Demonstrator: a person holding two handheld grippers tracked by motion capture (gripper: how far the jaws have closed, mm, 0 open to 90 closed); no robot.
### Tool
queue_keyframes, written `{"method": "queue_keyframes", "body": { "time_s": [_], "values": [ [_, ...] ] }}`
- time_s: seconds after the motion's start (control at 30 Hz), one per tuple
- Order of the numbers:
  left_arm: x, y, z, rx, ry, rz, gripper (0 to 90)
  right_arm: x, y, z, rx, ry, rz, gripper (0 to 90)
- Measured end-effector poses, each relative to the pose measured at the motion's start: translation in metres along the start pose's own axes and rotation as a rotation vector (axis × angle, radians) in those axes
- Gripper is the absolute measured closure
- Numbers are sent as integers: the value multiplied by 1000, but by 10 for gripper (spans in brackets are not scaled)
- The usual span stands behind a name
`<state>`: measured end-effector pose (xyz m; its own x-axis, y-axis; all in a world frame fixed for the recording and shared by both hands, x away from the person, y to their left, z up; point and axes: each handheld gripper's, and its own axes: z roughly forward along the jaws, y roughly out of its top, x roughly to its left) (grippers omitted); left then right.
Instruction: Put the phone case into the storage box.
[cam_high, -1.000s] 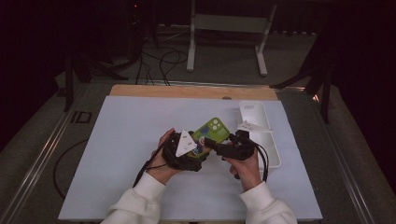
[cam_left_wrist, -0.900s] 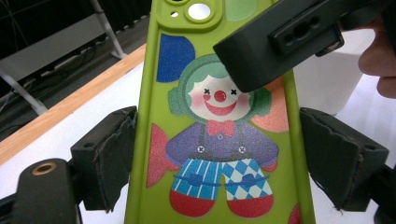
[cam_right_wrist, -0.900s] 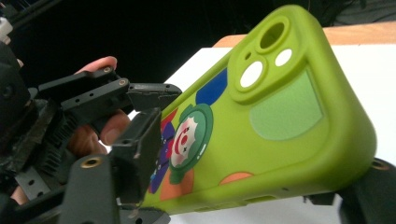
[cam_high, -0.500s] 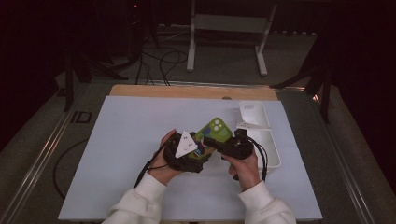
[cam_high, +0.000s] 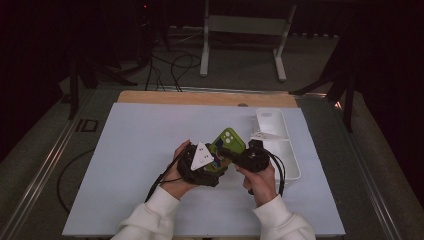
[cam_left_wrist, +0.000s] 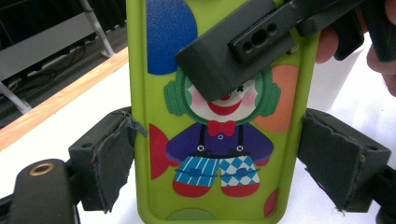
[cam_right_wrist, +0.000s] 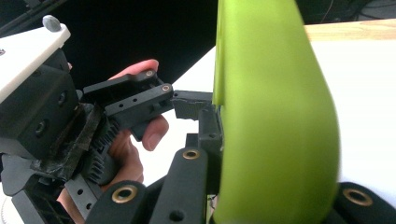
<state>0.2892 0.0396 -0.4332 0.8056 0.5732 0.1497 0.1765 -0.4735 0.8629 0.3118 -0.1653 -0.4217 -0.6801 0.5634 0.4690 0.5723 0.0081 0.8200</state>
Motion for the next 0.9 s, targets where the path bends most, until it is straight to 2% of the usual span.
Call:
{"method": "queue_keyframes", "body": {
  "time_s": [0.5,0.83,0.9],
  "values": [
    [3,-1,-3,-3,-21,-12,126,2,0,-2,5,-5,-28,887],
    [9,-1,-8,-7,-39,-43,95,0,-1,-4,21,2,-45,886],
    [10,-1,-8,-2,-53,-48,93,1,-1,-4,25,7,-56,886]
  ]
}}
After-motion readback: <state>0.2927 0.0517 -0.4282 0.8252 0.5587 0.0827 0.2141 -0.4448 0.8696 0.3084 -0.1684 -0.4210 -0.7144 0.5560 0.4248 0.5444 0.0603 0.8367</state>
